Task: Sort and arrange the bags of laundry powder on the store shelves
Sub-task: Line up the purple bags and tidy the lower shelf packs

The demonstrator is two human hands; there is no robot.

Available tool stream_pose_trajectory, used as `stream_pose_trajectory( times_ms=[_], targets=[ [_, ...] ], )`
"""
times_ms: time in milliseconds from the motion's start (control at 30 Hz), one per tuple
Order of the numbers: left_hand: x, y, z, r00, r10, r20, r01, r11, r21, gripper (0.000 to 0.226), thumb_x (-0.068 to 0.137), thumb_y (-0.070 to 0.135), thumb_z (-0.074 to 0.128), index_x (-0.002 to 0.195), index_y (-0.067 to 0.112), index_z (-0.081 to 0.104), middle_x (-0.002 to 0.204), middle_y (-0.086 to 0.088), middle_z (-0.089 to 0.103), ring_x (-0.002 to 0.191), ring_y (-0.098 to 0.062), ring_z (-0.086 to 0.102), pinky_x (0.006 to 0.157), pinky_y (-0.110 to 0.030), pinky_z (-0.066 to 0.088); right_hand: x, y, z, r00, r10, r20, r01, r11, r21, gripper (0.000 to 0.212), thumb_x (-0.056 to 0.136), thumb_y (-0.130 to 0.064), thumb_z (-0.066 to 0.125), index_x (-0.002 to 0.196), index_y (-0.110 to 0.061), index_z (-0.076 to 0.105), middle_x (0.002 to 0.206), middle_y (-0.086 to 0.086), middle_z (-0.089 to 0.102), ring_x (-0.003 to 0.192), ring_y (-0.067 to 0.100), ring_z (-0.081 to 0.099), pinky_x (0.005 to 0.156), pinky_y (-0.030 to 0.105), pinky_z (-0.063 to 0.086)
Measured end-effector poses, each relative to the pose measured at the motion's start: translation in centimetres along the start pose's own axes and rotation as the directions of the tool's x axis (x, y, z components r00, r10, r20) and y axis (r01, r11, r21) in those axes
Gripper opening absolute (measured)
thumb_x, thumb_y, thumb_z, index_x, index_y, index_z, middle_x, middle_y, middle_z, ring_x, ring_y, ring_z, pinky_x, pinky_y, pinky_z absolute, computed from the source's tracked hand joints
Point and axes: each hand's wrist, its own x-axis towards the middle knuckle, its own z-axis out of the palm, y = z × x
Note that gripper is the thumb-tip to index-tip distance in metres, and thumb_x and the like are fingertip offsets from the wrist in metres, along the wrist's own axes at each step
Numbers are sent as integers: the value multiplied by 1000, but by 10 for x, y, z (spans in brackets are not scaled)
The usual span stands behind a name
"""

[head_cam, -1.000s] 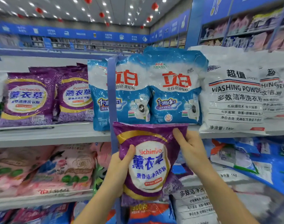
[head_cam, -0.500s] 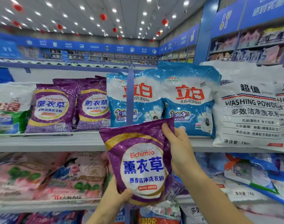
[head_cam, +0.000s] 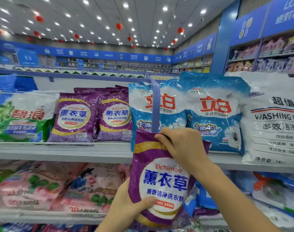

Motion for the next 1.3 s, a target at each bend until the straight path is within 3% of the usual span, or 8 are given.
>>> stream_pose_trajectory(
  times_ms=[133,267,400,533,867,1067,1167,1300],
  targets=[
    [-1,4,-31,998,-59,-27,58,998,-34,90,41,45,95,118,18,58,104,-4,74,95,-22,71,72,-25,57,16,-5,-1,999,19,-45,-8,973,232,37,90,-39,48,62,-17,56,48,-7,51,44,7,43,50,24,28],
    [-4,10,-52,989,-124,84,127,992,-26,72,56,39,91,120,21,63,112,-8,71,104,-28,68,81,-33,57,32,-26,3,998,-1,-61,23,931,365,31,90,-37,50,60,-31,41,43,-16,32,43,-1,34,50,19,23],
    [-11,12,-58,985,-127,121,134,990,-52,55,63,32,88,114,36,67,115,-7,70,108,-26,66,85,-30,55,40,-32,14,999,-51,7,46,945,325,25,94,-34,49,79,-21,65,55,-16,50,54,6,51,54,25,33],
    [-13,12,-61,989,-141,35,144,984,-101,54,56,30,92,107,28,73,110,-10,72,104,-26,68,81,-28,56,49,-40,20,986,-152,67,128,953,276,35,92,-49,40,94,-24,63,75,-6,67,70,15,60,60,31,41],
    [-16,28,-68,992,-42,-118,42,999,4,52,72,3,81,119,19,67,116,-15,69,108,-31,66,82,-32,55,88,-46,43,979,-159,-130,197,905,376,27,87,-39,60,74,-17,70,60,-2,66,53,15,58,50,21,39],
    [-20,27,-97,957,-28,-290,3,996,-85,69,36,35,98,98,16,76,101,-19,73,92,-32,71,71,-31,58,83,-44,55,954,-34,-299,178,864,471,32,85,-37,60,106,-13,62,98,-2,62,93,17,54,82,31,42],
    [-12,32,-121,925,11,-381,-85,980,-179,66,33,31,97,95,18,77,98,-18,73,85,-31,72,66,-32,58,72,-40,68,954,156,-256,34,793,608,40,88,-38,55,120,-14,49,112,-9,46,104,11,47,91,25,37],
    [10,48,-151,915,78,-396,-166,967,-194,56,39,26,94,92,24,78,96,-10,75,85,-23,73,65,-27,58,70,-57,86,981,175,78,-178,678,714,50,82,-62,40,121,-31,40,98,-19,55,81,-2,57,68,14,43]
  ],
)
